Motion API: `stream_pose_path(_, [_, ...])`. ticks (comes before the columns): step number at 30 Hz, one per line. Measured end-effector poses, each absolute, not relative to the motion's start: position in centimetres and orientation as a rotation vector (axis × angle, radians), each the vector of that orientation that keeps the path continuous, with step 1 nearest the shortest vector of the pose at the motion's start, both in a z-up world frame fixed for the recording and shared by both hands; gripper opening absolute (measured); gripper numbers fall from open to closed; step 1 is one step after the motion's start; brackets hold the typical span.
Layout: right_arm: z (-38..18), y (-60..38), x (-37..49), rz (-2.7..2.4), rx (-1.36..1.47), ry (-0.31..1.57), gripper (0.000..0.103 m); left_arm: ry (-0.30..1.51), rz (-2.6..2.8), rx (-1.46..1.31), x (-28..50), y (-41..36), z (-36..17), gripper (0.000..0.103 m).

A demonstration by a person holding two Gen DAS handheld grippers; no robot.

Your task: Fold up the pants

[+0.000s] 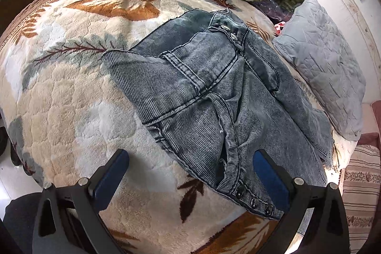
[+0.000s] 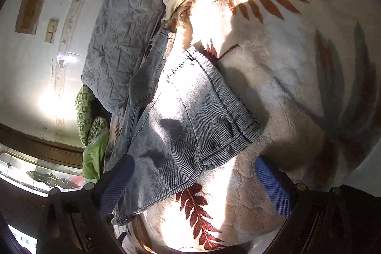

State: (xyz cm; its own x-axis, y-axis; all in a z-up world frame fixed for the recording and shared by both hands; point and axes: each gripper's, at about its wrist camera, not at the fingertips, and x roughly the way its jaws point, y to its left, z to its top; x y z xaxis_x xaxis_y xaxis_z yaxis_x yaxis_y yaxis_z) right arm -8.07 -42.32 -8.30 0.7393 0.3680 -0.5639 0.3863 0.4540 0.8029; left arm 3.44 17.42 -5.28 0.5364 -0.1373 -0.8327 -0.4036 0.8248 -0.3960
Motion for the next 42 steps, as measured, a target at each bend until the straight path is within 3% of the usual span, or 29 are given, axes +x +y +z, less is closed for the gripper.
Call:
stream_pose_path(4, [-8.2,-42.6,-6.7,-0.037,1.144,0.774,0.089,0.999,0.166,-0.595,4.2,17.6,-5.6,0.103])
stream_pose_path(6, [-8.5,-42.8,-6.0,-0.048,1.16,0.784,0.073,0.996,0.146,-0.61,4.3,18.0,-5.8,0.103])
stream_pose_path(12, [-8.5,-42.5,-5.4,-0.081,1.109,0.795,0.049,0.955,0.074,-0.734,3.2,20.1,-6.1,0.103])
stream_pose_path(17, [-8.6,-42.5,-5.4,-0.086,1.088,0.798,0.043,0.949,0.019,-0.885,3.0,22.1,-6.1,0.103])
stream_pose_path(19, [-8.6,-42.5,-5.5,-0.088,1.075,0.801,0.041,0.962,0.02,-0.885,3.2,22.4,-5.9,0.094])
stream_pose_path(21, [-8.5,-42.5,-5.6,-0.09,1.07,0.8,0.039,0.963,0.006,-0.873,3.5,22.4,-5.6,0.054])
stream_pose_path(24, [-8.6,-42.6,-5.7,-0.092,1.069,0.798,0.039,1.015,0.037,-0.831,4.3,22.3,-6.2,0.031])
stream_pose_path(29, [-8.4,-42.6,-5.8,-0.1,1.06,0.796,0.039,1.015,0.041,-0.851,4.0,23.0,-6.2,0.028])
stream_pose_path(31, [-8.4,-42.6,-5.9,-0.103,1.057,0.796,0.037,1.004,0.054,-0.824,3.9,23.0,-5.9,0.019])
stream_pose_path(33, [-8.3,-42.5,-5.8,-0.111,1.042,0.801,0.032,0.976,0.069,-0.783,3.7,23.0,-5.2,0.01])
stream_pose_path(38, [-7.1,-42.3,-5.9,-0.148,0.975,0.794,0.013,0.829,0.105,-0.633,1.6,21.5,-1.2,0.007])
stream_pose_path(42, [-5.3,-42.2,-6.1,-0.17,0.875,0.795,0.011,0.813,0.116,-0.627,-0.6,20.6,-0.8,0.007])
